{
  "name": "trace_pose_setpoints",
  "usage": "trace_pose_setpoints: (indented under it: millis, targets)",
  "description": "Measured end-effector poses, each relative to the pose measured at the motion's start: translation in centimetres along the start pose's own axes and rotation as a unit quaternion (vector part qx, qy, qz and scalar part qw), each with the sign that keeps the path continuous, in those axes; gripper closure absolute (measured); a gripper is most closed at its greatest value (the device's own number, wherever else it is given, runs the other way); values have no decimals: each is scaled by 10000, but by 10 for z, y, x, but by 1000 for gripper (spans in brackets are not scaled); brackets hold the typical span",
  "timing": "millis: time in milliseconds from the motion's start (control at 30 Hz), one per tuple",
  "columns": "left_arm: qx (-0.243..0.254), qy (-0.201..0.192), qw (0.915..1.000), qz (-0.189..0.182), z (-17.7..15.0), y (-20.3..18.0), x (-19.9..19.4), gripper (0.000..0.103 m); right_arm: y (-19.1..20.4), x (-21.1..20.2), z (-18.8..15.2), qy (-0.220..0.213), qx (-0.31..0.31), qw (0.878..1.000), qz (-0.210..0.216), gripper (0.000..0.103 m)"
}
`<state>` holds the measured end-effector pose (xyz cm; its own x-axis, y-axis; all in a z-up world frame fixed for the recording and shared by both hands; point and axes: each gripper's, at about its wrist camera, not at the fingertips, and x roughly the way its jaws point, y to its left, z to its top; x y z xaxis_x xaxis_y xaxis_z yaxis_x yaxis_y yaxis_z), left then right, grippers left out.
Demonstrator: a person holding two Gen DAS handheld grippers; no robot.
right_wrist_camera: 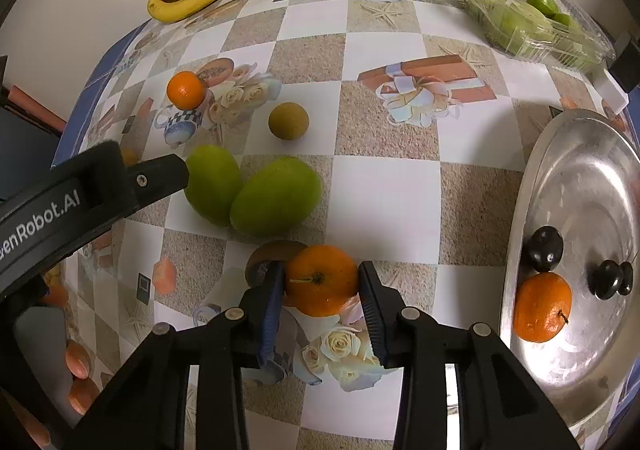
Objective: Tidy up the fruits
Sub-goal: 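Grasp an orange with the right tool while the left tool approaches a green mango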
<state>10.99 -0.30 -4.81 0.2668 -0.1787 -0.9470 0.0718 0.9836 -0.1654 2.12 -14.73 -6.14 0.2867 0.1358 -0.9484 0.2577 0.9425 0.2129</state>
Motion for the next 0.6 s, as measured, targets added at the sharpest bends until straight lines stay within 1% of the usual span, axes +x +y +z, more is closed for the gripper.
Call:
trace_pose_setpoints:
  millis: [133,200,233,267,300,367,500,567,600]
  targets:
    - [-85,-59,9998,-143,2,0,-2,2,0,-12,3,-203,46,9998,77,65]
    - [-109,-81,9996,-254,3,-2,-1,7,-1,-19,5,-312,69,9995,76,65]
    - [-109,-66,9993,-348,3,-4,0,13,-1,-20,6,-330,80,9994,73,65]
    - [-107,-35,9991,-409,3,-5,2,16,-2,-22,7,-355,102,9993,67,65]
    - [-96,-24,9989,-452,3,-7,4,18,-3,-23,7,-372,117,9992,62,65]
    - [-55,-39,9986,-531,4,-11,6,24,-5,-24,8,-391,146,9991,79,65]
    - [-47,-84,9979,-636,6,-16,7,30,-10,-27,9,-420,195,9989,111,65]
    - [-77,-58,9976,-689,6,-17,10,38,-11,-28,9,-427,192,9988,109,65]
    - [-77,-48,9975,-702,6,-18,12,40,-11,-28,9,-432,192,9988,110,65]
